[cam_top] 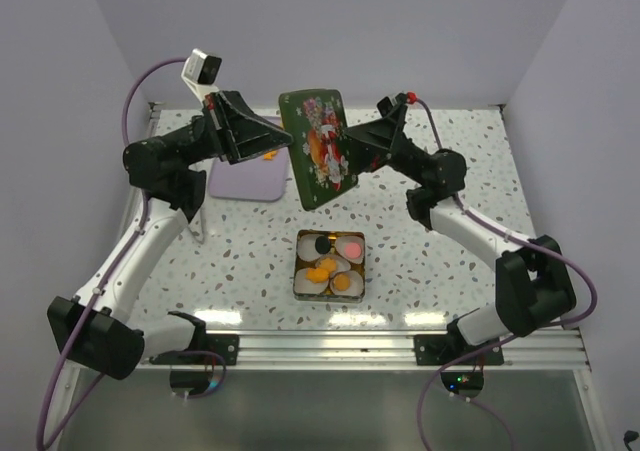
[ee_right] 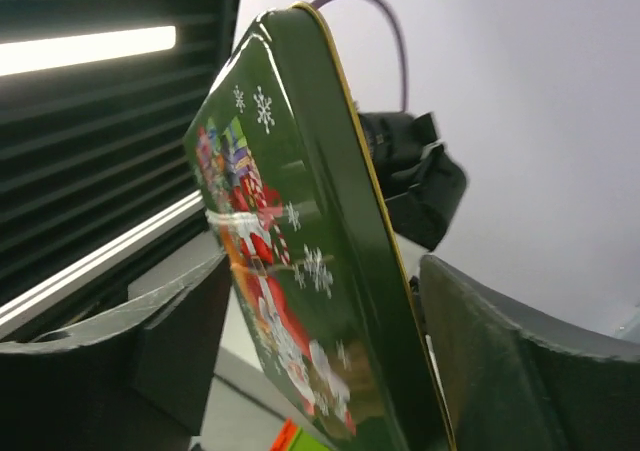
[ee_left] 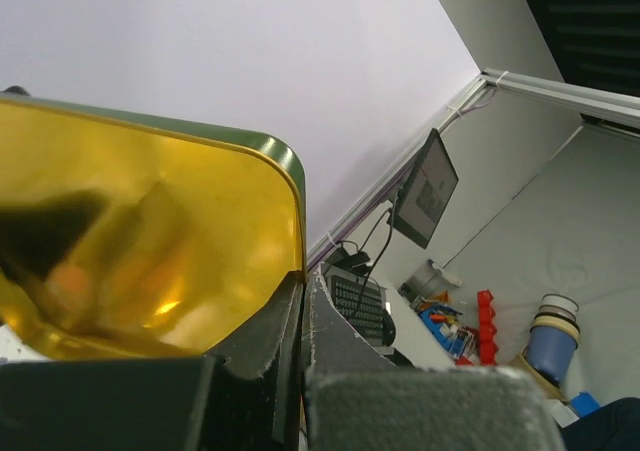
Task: Pack the cookies
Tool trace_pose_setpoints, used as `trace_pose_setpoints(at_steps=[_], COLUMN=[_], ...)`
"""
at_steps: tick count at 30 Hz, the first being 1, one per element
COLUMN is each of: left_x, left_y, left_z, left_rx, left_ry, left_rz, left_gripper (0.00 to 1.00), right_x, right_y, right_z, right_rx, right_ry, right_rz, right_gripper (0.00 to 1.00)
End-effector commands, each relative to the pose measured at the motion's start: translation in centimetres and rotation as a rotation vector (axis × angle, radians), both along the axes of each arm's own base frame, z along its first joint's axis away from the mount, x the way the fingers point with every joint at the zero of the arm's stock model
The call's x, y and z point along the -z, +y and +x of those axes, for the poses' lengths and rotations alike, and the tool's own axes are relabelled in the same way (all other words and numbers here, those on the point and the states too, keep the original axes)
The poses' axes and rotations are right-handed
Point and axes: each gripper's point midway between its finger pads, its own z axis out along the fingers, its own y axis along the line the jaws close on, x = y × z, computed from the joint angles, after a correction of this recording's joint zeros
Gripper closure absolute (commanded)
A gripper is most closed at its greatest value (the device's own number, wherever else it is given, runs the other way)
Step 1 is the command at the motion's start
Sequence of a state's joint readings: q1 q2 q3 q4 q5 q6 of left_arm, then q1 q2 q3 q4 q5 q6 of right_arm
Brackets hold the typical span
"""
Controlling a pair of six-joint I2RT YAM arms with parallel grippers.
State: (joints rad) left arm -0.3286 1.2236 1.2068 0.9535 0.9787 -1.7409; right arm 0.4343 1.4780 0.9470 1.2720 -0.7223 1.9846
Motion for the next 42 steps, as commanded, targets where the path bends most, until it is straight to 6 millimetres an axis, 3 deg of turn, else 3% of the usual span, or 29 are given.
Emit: trace_pose_setpoints(at_steps=[1, 2, 8, 13, 16, 19, 23, 29, 34, 35, 36, 37, 38, 39, 41, 42], left_x=[-1.1, -0.9, 0.0, 1.1, 2.7, 5.5, 10.0, 14.6, 17.0, 18.5, 19.2, 19.8, 21.8, 22.7, 25.0, 25.5], left_y=[0.4, 0.3, 0.0, 0.2, -0.1, -0.9, -1.5, -1.5, -1.2, -0.8, -0.4, 0.1, 1.1, 1.7, 3.4, 3.9], left_z=[-0.7, -0.4, 0.6, 2.3, 3.8, 6.2, 8.5, 9.3, 9.6, 9.8, 10.0, 10.4, 10.6, 10.7, 10.9, 11.0], left_rx=[0.006, 0.006, 0.001, -0.023, -0.047, -0.089, -0.122, -0.157, -0.200, -0.225, -0.248, -0.289, -0.323, -0.346, -0.422, -0.448], left_ry=[-0.056, -0.052, -0.022, 0.036, 0.091, 0.186, 0.328, 0.417, 0.439, 0.459, 0.469, 0.481, 0.524, 0.542, 0.587, 0.590], left_rz=[-0.052, -0.047, -0.036, -0.013, 0.036, 0.134, 0.233, 0.294, 0.359, 0.409, 0.436, 0.462, 0.529, 0.557, 0.638, 0.659], left_gripper=[1.00, 1.00, 1.00, 1.00, 0.91, 0.85, 0.77, 0.66, 0.51, 0.46, 0.44, 0.41, 0.37, 0.36, 0.34, 0.33], right_x=[-7.2, -7.3, -7.8, -7.1, -6.8, -6.9, -6.4, -4.9, -2.2, -1.7, 0.7, 0.7, 1.7, 4.5, 5.2, 6.8], right_y=[-3.2, -3.3, -4.0, -4.9, -5.2, -5.4, -5.1, -4.3, -3.3, -3.2, -2.6, -2.9, -2.9, -2.8, -3.2, -3.3], right_z=[-7.5, -7.6, -8.6, -9.8, -10.4, -11.2, -11.5, -11.2, -10.2, -10.1, -8.9, -9.3, -9.0, -8.4, -8.7, -8.8], right_rx=[-0.088, -0.091, -0.089, -0.073, -0.075, -0.081, -0.072, -0.033, 0.019, 0.031, 0.054, 0.077, 0.098, 0.118, 0.143, 0.136], right_ry=[-0.322, -0.324, -0.324, -0.310, -0.305, -0.312, -0.304, -0.265, -0.211, -0.202, -0.148, -0.156, -0.138, -0.095, -0.100, -0.079], right_rz=[0.214, 0.215, 0.229, 0.232, 0.229, 0.222, 0.170, 0.056, -0.112, -0.144, -0.242, -0.280, -0.332, -0.447, -0.512, -0.560], right_gripper=[0.24, 0.32, 0.59, 0.64, 0.67, 0.69, 0.83, 0.99, 1.00, 1.00, 1.00, 1.00, 1.00, 1.00, 1.00, 1.00])
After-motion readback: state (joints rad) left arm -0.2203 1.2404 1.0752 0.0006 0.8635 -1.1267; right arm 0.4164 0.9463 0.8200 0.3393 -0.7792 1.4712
